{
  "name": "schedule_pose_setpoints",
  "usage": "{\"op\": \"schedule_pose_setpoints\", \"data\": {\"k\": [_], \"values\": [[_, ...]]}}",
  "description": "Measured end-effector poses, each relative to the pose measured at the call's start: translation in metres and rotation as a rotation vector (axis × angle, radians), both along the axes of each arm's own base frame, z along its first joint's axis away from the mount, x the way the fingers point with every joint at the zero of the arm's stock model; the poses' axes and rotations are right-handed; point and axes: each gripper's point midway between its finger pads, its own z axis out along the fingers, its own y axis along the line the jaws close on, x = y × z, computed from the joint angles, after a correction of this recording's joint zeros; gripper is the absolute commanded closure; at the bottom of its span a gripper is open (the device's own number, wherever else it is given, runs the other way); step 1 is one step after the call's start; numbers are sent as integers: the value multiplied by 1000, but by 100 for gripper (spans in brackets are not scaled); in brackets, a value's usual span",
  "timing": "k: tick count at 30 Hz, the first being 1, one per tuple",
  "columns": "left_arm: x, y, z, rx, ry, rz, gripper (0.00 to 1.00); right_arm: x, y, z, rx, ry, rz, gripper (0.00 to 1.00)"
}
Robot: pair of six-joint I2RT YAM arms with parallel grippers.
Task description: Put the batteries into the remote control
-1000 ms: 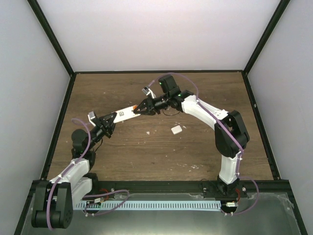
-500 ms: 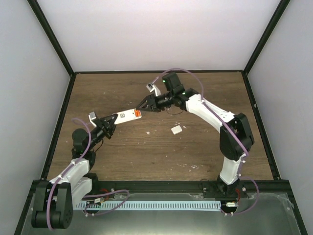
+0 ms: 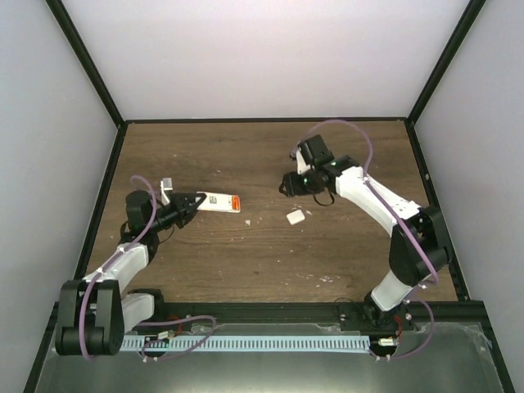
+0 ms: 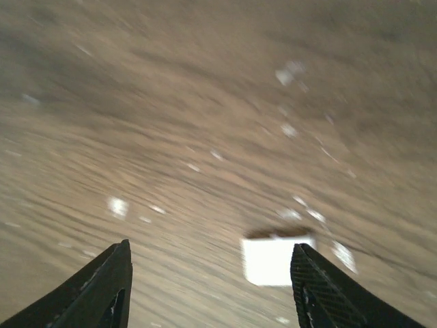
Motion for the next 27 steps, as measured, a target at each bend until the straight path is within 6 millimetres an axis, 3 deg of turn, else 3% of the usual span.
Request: {"op": "schedule_pose_setpoints", "data": {"k": [4, 7, 13, 21, 27], "values": [[2, -7, -17, 65, 7, -85, 100, -16, -30, -55, -171, 84, -28, 39], [4, -15, -28, 105, 12, -146, 100, -20, -42, -75, -247, 105, -33, 36], [8, -27, -35, 176, -24, -212, 100, -20, -53, -92, -328, 87, -4, 32], [19, -26, -63, 241, -1, -206, 100, -22, -49, -118, -340, 85, 80, 29], [24, -24, -73, 288, -8, -191, 100, -24, -45, -128, -338, 87, 129, 27]]}}
